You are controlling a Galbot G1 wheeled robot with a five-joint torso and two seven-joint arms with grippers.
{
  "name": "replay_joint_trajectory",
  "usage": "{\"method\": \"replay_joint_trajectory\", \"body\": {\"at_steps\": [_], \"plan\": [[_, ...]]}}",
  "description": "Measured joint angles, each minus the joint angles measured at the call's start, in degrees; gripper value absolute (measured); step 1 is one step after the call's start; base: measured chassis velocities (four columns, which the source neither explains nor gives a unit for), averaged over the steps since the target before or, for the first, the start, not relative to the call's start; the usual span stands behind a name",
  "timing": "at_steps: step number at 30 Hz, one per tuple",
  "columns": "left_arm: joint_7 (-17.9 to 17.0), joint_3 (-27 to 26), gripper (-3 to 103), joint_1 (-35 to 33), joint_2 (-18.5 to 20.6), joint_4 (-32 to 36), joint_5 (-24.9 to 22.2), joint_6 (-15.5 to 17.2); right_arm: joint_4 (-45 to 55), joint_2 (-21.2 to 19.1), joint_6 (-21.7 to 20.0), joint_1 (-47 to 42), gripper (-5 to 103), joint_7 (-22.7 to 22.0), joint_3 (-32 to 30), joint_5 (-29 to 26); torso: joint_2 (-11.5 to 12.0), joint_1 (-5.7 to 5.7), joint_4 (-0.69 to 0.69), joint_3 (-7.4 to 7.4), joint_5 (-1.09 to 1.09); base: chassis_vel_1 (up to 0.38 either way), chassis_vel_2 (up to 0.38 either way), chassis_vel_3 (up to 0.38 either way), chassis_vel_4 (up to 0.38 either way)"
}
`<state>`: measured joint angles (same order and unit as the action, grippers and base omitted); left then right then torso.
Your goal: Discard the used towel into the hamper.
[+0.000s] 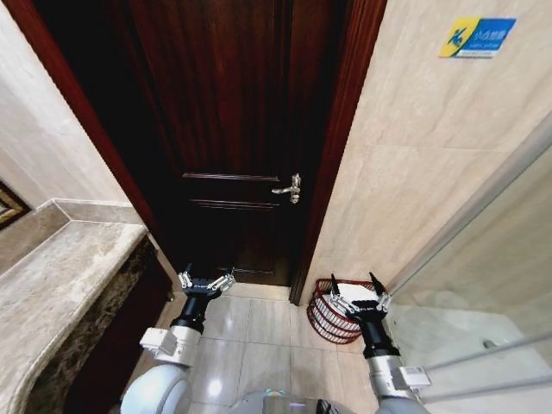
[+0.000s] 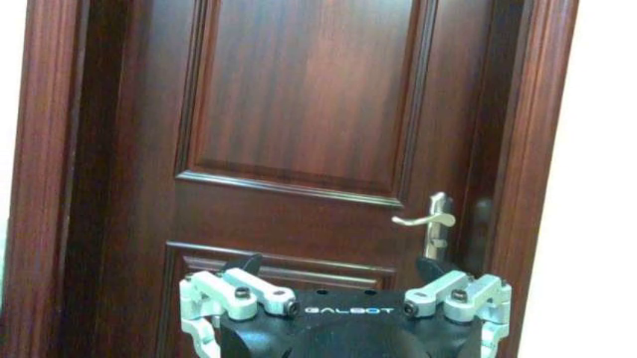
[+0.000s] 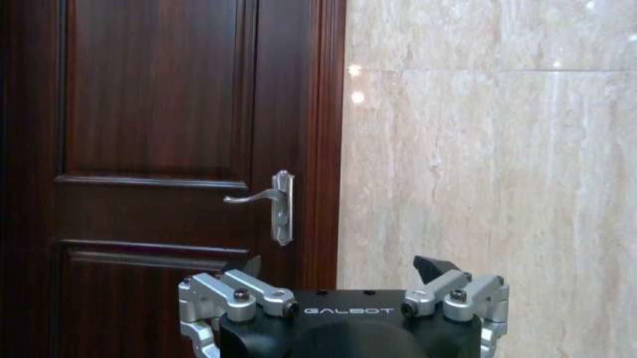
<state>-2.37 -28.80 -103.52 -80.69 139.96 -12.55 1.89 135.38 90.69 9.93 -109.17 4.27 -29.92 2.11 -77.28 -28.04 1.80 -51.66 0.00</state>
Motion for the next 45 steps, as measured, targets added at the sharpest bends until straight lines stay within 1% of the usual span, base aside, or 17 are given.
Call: {"method": "replay_joint_trajectory", "body": {"at_steps": [8, 12, 15, 17, 18, 23, 30, 45], "plan": [[0.0, 0.0, 100, 0.0, 0.0, 0.0, 0.0, 0.0, 0.0, 0.0, 0.0, 0.0, 100, 0.0, 0.0, 0.0, 0.0, 0.04, 0.01, 0.02, 0.00, 0.199, -0.205, -0.180, 0.188], [0.0, 0.0, 100, 0.0, 0.0, 0.0, 0.0, 0.0, 0.0, 0.0, 0.0, 0.0, 100, 0.0, 0.0, 0.0, 0.0, 0.05, -0.01, 0.02, 0.02, 0.230, -0.217, -0.237, 0.232], [0.0, 0.0, 100, 0.0, 0.0, 0.0, 0.0, 0.0, 0.0, 0.0, 0.0, 0.0, 100, 0.0, 0.0, 0.0, 0.0, 0.04, 0.00, 0.02, -0.02, 0.267, -0.247, -0.251, 0.252], [0.0, 0.0, 100, 0.0, 0.0, 0.0, 0.0, 0.0, 0.0, 0.0, 0.0, 0.0, 100, 0.0, 0.0, 0.0, 0.0, 0.07, 0.01, 0.03, 0.01, 0.256, -0.227, -0.241, 0.225], [0.0, 0.0, 100, 0.0, 0.0, 0.0, 0.0, 0.0, 0.0, 0.0, 0.0, 0.0, 100, 0.0, 0.0, 0.0, -0.1, 0.09, -0.01, 0.04, -0.01, 0.181, -0.218, -0.140, 0.162], [0.0, 0.0, 100, 0.0, 0.0, 0.0, 0.0, 0.0, 0.0, 0.0, 0.0, 0.0, 100, 0.0, 0.0, 0.0, -0.1, 0.07, 0.02, 0.03, -0.01, 0.031, -0.059, -0.081, 0.080], [0.0, 0.0, 100, 0.0, 0.0, 0.0, 0.0, 0.0, 0.0, 0.0, 0.0, 0.0, 100, 0.0, 0.0, 0.0, 0.0, -0.04, -0.01, -0.01, 0.00, -0.055, 0.052, 0.042, -0.056], [0.0, 0.0, 100, 0.0, 0.0, 0.0, 0.0, 0.0, 0.0, 0.0, 0.0, 0.0, 100, 0.0, 0.0, 0.0, 0.0, 0.03, 0.00, 0.02, 0.00, 0.003, -0.009, 0.002, 0.003]]}}
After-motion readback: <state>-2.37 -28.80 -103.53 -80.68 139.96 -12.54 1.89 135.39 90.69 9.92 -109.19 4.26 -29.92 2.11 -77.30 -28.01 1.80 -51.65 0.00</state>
